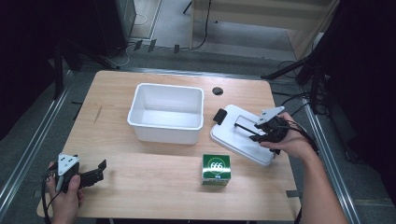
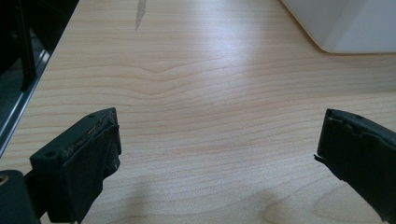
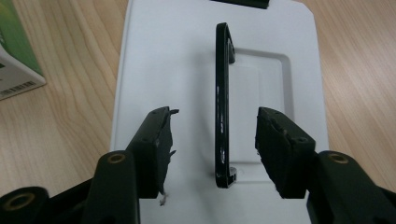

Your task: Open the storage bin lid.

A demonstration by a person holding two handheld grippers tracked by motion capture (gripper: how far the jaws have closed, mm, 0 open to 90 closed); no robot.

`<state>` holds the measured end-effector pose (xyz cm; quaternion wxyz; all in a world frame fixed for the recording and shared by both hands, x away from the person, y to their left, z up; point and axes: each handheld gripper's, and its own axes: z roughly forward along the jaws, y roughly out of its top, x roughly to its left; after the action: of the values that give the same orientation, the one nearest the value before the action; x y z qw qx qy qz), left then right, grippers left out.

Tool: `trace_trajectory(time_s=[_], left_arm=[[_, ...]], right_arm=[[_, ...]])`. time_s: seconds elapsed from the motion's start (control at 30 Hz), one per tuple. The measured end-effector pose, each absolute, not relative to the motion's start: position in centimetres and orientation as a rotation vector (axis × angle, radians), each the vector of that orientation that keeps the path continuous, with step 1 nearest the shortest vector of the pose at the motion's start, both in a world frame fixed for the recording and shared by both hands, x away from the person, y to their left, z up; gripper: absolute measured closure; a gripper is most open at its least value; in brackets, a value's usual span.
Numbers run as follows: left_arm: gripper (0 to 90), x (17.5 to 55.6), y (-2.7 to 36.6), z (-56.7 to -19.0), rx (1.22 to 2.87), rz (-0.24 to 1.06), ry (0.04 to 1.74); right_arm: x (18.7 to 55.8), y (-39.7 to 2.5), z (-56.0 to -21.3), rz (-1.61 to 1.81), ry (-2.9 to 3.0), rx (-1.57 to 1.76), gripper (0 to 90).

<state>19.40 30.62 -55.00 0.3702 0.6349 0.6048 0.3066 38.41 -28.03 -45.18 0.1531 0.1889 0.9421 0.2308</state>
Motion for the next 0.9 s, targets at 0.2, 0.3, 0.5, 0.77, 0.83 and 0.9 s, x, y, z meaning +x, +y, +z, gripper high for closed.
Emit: trace_trajectory(time_s=[0.2, 0.3, 0.5, 0.77, 0.83, 0.9], left_arm=[[0.2, 19.4, 30.6, -55.0, 1.629, 0.788, 1.551], [0.2, 19.4, 30.6, -55.0, 1.629, 0.787, 1.552], [0.2, 19.5, 30.6, -55.0, 1.628, 0.787, 1.551], [0.2, 19.4, 30.6, -55.0, 1.628, 0.784, 1.552], [0.2, 19.5, 30.6, -55.0, 1.626, 0.785, 1.553], [0.2, 19.5, 30.6, -55.0, 1.624, 0.787, 1.555]], right_arm=[[38.0, -27.9, -44.5, 0.674, 2.705, 0.547, 33.3], [37.8, -27.9, -44.2, 0.684, 2.719, 0.543, 26.0], [37.5, -28.1, -43.9, 0.702, 2.721, 0.58, 12.2], [36.5, -27.6, -42.9, 0.739, 2.72, 0.549, 1.0], [36.2, -27.3, -42.7, 0.731, 2.722, 0.535, 0.0], [35.9, -26.9, -42.5, 0.727, 2.72, 0.509, 0.0]])
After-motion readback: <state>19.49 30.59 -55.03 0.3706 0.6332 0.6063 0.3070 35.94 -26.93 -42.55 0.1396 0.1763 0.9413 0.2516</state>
